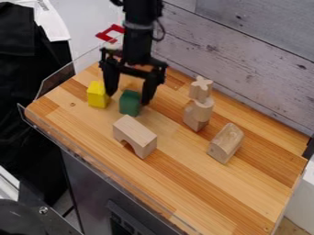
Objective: Put the green cube on top of the arch
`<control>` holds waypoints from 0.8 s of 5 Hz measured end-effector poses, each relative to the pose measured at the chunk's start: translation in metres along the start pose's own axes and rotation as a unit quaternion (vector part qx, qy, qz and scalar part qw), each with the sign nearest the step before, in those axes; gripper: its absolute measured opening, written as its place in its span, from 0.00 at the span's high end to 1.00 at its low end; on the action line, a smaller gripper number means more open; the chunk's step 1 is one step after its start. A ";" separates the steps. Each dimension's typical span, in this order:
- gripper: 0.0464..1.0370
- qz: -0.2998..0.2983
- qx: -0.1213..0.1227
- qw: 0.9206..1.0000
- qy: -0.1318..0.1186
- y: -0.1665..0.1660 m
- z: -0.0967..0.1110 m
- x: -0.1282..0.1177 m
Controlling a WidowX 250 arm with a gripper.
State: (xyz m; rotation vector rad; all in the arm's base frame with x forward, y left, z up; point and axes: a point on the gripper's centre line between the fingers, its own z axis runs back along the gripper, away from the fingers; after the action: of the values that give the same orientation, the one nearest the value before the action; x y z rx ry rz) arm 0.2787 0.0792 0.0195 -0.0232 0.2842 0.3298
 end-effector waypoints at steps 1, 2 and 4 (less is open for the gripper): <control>0.04 0.005 0.000 1.000 0.008 0.001 -0.003 0.001; 0.09 0.010 0.000 1.000 0.012 0.001 -0.006 0.001; 0.56 0.016 -0.002 1.000 0.011 0.000 -0.007 0.002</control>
State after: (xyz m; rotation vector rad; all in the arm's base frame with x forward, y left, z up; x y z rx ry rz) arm 0.2785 0.0792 0.0125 -0.0273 0.3057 0.3615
